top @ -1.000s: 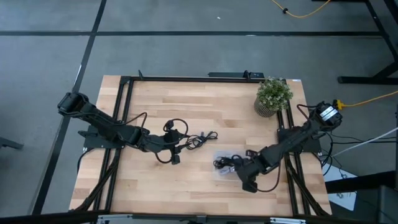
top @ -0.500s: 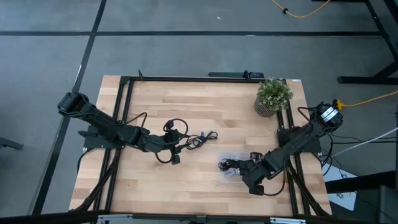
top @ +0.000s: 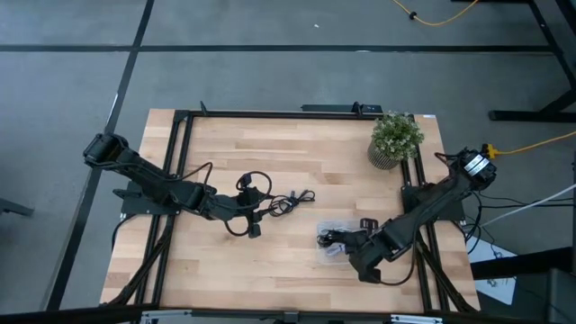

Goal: Pick and place USB-C Cables
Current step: Put the black charger cable into the transparent bin

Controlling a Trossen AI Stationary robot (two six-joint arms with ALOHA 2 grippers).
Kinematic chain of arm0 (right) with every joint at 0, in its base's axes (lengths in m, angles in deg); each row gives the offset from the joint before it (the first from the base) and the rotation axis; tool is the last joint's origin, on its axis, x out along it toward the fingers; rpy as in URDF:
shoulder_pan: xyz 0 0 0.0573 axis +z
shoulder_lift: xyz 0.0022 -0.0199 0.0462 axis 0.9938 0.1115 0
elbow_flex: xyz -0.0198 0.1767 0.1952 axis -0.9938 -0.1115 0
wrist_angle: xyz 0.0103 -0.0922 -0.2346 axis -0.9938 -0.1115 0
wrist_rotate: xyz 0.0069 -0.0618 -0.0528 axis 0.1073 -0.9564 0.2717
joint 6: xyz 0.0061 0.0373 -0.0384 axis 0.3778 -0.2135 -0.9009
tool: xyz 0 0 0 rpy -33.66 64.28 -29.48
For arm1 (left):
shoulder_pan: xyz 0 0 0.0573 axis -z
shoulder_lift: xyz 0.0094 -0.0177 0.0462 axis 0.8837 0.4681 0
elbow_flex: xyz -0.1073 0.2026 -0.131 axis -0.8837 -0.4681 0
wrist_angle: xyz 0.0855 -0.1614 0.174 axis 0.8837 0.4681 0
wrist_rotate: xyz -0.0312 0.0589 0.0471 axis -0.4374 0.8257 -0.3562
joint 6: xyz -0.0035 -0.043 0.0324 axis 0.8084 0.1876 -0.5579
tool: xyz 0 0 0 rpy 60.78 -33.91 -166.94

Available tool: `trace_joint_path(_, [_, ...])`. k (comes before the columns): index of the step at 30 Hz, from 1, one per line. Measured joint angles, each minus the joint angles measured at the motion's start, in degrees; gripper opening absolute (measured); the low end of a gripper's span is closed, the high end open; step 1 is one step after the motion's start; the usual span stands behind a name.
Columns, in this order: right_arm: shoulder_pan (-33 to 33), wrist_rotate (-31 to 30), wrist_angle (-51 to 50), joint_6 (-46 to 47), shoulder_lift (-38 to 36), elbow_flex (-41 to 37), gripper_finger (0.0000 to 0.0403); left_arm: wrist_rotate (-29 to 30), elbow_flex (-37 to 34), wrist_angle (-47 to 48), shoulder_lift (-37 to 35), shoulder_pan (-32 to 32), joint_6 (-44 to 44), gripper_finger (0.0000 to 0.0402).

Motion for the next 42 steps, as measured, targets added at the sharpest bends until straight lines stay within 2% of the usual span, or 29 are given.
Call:
trace_joint_path(4, [0.0,-3.6,-6.4,0.3,0.0,5.0,0.009,0.0,0.0,0.0,0.0,0.0,0.0,0.0144])
trace_joint_path(9, [0.0,-8.7,-7.4,0.2,0.0,9.4,0.009,0.0,0.0,0.0,0.0,0.0,0.0,0.0144])
trace_joint_path(22, [-1.1,-32.5,-4.3,0.4,0.0,10.6,0.009,0.0,0.0,0.0,0.0,0.0,-0.1,0.0144])
trace_joint_path(26, [-4.0,-34.8,-4.3,-1.4,0.0,10.6,0.009,0.0,0.0,0.0,0.0,0.0,-0.1,0.0144])
trace_joint_path(34, [-9.6,-34.7,-7.0,-5.2,0.0,10.6,0.009,0.0,0.0,0.0,0.0,0.0,-0.1,0.0144])
trace_joint_path(38, [-10.1,-34.5,-15.6,-1.3,-0.3,10.6,0.009,0.0,0.0,0.3,0.0,0.0,-0.1,0.0144])
trace_joint_path(42, [-8.9,-34.5,-25.6,7.9,-2.3,10.6,0.009,0.1,0.0,0.9,0.0,0.0,-0.1,0.0144])
